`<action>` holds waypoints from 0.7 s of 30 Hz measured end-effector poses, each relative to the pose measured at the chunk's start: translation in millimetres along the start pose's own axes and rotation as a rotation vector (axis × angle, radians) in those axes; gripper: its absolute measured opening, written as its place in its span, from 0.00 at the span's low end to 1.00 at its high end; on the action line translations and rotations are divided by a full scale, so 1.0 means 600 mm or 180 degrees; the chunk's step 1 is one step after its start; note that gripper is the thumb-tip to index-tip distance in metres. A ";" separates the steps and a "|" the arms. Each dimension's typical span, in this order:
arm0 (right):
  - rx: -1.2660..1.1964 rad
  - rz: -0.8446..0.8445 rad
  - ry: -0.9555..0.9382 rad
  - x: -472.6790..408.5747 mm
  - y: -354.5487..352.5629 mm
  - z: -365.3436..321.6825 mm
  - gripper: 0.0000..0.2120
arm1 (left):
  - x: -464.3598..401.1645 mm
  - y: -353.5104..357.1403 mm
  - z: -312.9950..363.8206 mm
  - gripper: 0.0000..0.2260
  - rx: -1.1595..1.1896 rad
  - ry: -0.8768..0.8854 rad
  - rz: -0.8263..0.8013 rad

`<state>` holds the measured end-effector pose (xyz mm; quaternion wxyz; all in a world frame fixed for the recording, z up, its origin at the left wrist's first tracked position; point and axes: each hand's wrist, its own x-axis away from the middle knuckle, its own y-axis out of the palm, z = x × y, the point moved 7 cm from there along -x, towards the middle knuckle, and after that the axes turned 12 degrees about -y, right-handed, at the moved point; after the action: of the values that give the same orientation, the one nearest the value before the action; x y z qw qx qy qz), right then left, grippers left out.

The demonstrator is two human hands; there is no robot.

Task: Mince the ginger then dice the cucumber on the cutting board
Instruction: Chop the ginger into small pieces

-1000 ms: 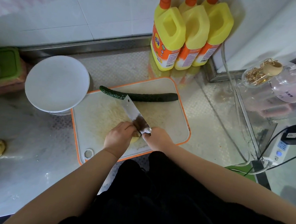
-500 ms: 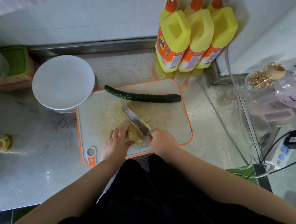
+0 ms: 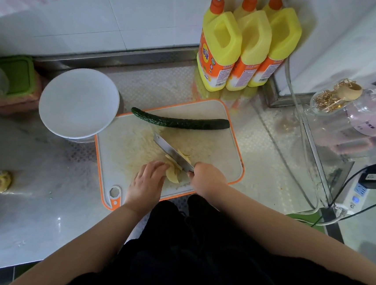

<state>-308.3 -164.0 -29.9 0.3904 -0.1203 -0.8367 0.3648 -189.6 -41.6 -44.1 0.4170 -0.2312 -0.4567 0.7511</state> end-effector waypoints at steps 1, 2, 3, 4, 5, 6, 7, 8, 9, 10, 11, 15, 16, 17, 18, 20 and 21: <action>0.0002 0.0000 0.0006 -0.001 0.001 0.000 0.11 | 0.000 0.000 -0.005 0.15 0.0041 -0.0098 0.0001; 0.0009 -0.0001 0.0010 -0.001 0.002 0.000 0.11 | -0.002 0.001 -0.008 0.17 0.0072 -0.0202 -0.0079; 0.0017 -0.0002 0.0016 -0.002 0.002 0.000 0.11 | -0.003 0.004 -0.008 0.21 0.0062 -0.0267 -0.0190; 0.0025 0.0000 0.0017 -0.002 0.003 0.000 0.11 | -0.005 0.007 -0.004 0.23 -0.0009 -0.0285 -0.0302; 0.0029 0.0004 0.0017 -0.002 0.003 -0.001 0.12 | -0.006 0.010 0.001 0.24 -0.0126 -0.0244 -0.0384; 0.0031 0.0010 0.0014 -0.002 0.003 -0.001 0.12 | -0.006 0.012 0.008 0.23 -0.0259 -0.0154 -0.0423; 0.0028 0.0011 0.0013 -0.002 0.002 -0.001 0.12 | -0.008 0.012 0.014 0.21 -0.0379 -0.0045 -0.0407; 0.0021 0.0012 0.0009 -0.001 0.002 0.000 0.12 | -0.011 0.011 0.018 0.19 -0.0468 0.0044 -0.0353; 0.0006 0.0012 0.0002 -0.001 0.002 0.000 0.12 | -0.013 0.011 0.021 0.18 -0.0514 0.0111 -0.0299; -0.0011 0.0014 -0.0008 0.000 0.002 0.000 0.13 | -0.016 0.009 0.023 0.16 -0.0525 0.0173 -0.0261; -0.0022 0.0020 -0.0016 0.000 0.002 0.000 0.13 | -0.017 0.008 0.026 0.15 -0.0507 0.0255 -0.0224; 0.0024 -0.0002 -0.0031 0.000 -0.001 0.000 0.14 | -0.031 -0.004 0.042 0.13 -0.0300 0.0546 -0.0112; 0.0029 -0.0027 -0.0026 0.001 -0.001 0.000 0.14 | -0.038 -0.009 0.046 0.14 -0.0272 0.0595 -0.0079; 0.0039 -0.0049 -0.0022 0.001 -0.001 0.000 0.14 | -0.046 -0.014 0.051 0.15 -0.0246 0.0673 -0.0063; 0.0055 -0.0058 -0.0028 0.001 -0.001 0.001 0.14 | -0.054 -0.019 0.057 0.17 -0.0234 0.0764 -0.0068; 0.0076 -0.0062 -0.0039 0.000 0.000 0.002 0.15 | -0.069 -0.021 0.063 0.19 -0.0340 0.0855 -0.0184; 0.0078 -0.0062 -0.0038 -0.001 0.001 0.002 0.15 | -0.075 -0.019 0.064 0.19 -0.0432 0.0844 -0.0272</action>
<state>-309.2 -164.6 -31.0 0.3904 -0.1052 -0.8356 0.3718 -188.0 -95.3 -17.4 0.4886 -0.3363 -0.4568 0.6630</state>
